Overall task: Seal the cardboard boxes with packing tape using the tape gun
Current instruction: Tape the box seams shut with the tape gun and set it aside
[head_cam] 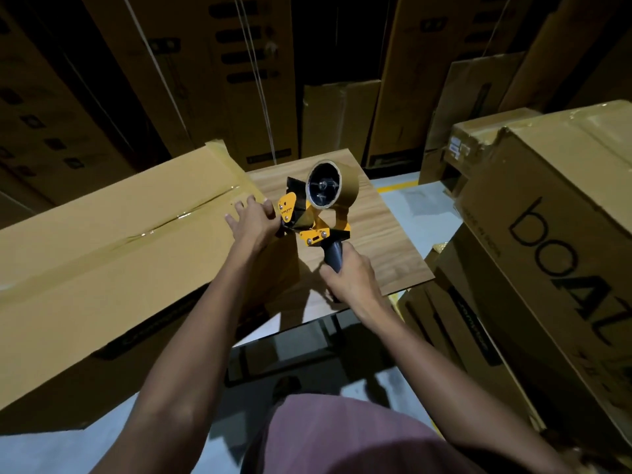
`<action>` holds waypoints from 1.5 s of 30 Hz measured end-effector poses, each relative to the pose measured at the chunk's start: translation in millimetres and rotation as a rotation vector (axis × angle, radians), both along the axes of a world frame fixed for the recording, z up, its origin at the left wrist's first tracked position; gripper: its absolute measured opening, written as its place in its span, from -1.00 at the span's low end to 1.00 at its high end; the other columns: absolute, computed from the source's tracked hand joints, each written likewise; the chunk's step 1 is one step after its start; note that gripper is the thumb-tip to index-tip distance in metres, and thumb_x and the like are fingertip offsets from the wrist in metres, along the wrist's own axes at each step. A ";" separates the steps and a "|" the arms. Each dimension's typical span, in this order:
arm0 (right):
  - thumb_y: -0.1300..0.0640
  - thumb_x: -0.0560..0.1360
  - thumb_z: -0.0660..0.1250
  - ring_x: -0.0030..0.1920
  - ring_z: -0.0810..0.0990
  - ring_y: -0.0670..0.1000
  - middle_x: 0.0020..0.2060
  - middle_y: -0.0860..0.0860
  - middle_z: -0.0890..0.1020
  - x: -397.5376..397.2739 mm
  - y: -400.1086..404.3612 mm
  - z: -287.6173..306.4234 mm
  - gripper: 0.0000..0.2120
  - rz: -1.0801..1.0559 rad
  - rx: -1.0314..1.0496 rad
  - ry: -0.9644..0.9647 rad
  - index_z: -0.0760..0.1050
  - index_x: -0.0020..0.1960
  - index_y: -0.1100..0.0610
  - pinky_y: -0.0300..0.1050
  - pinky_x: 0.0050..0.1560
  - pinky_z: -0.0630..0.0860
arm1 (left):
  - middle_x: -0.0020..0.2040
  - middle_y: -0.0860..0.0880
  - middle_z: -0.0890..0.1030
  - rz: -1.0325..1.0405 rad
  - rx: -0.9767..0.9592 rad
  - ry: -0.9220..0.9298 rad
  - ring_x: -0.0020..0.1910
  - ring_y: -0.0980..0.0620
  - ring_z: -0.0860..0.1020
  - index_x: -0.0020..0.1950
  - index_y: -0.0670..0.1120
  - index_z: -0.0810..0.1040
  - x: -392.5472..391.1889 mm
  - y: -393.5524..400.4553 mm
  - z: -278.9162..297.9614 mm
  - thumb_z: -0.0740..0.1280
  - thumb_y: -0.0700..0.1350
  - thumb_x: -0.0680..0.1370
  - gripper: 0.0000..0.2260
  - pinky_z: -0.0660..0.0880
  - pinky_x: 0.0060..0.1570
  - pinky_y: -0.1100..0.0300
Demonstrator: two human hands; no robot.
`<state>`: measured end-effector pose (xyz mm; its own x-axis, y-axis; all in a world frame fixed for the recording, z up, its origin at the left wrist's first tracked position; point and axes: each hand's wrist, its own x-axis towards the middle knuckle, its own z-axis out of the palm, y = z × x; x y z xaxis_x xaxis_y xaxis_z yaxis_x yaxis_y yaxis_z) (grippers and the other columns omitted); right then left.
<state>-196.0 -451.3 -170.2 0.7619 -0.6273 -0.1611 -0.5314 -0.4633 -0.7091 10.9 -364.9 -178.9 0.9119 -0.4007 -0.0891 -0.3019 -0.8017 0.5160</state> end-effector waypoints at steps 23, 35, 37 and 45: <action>0.15 0.52 0.46 -0.19 0.65 0.09 -0.18 0.03 0.58 -60.8 -16.6 -12.9 -0.75 -0.006 0.096 -0.038 0.38 -0.09 -0.02 -0.11 -0.28 0.55 | 0.49 -0.20 0.35 -0.113 0.170 -0.083 0.55 -0.31 0.13 0.10 -0.17 0.62 -1.1 -4.1 12.6 0.39 0.11 0.59 -0.66 0.08 0.43 -0.47; 0.18 0.46 0.48 -0.30 0.70 0.15 -0.20 0.15 0.62 -60.2 -13.3 -25.2 -0.79 -0.046 0.236 -0.089 0.45 -0.05 0.05 -0.01 -0.36 0.64 | 0.41 -0.08 0.48 -0.573 0.736 0.280 0.37 -0.12 0.45 0.51 -0.08 0.41 -0.4 -46.0 76.5 0.21 -0.20 0.65 -0.60 0.41 0.32 -0.01; 0.23 0.48 0.47 -0.37 0.68 0.08 -0.20 0.16 0.62 -60.5 -16.0 -24.6 -0.81 -0.049 0.266 -0.094 0.46 -0.03 0.09 -0.08 -0.38 0.62 | 0.28 -0.08 0.55 -0.624 0.840 0.249 0.23 -0.09 0.53 0.44 -0.10 0.48 4.2 -55.1 76.0 0.27 -0.15 0.64 -0.65 0.49 0.21 0.04; 0.18 0.48 0.47 -0.28 0.72 0.18 -0.10 0.22 0.64 -63.5 -28.2 -22.8 -0.76 -0.042 0.275 -0.052 0.46 0.07 0.11 0.04 -0.32 0.68 | 0.23 -0.16 0.55 -0.666 0.903 0.261 0.04 -0.08 0.51 0.40 -0.07 0.44 8.9 -79.3 68.6 0.38 -0.23 0.56 -0.59 0.52 0.02 0.05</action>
<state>-259.5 -479.5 -193.0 0.7479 -0.5967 -0.2909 -0.5054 -0.2277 -0.8323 19.9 -444.2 -110.3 0.4551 -0.4899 -0.7435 -0.7724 -0.6326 -0.0560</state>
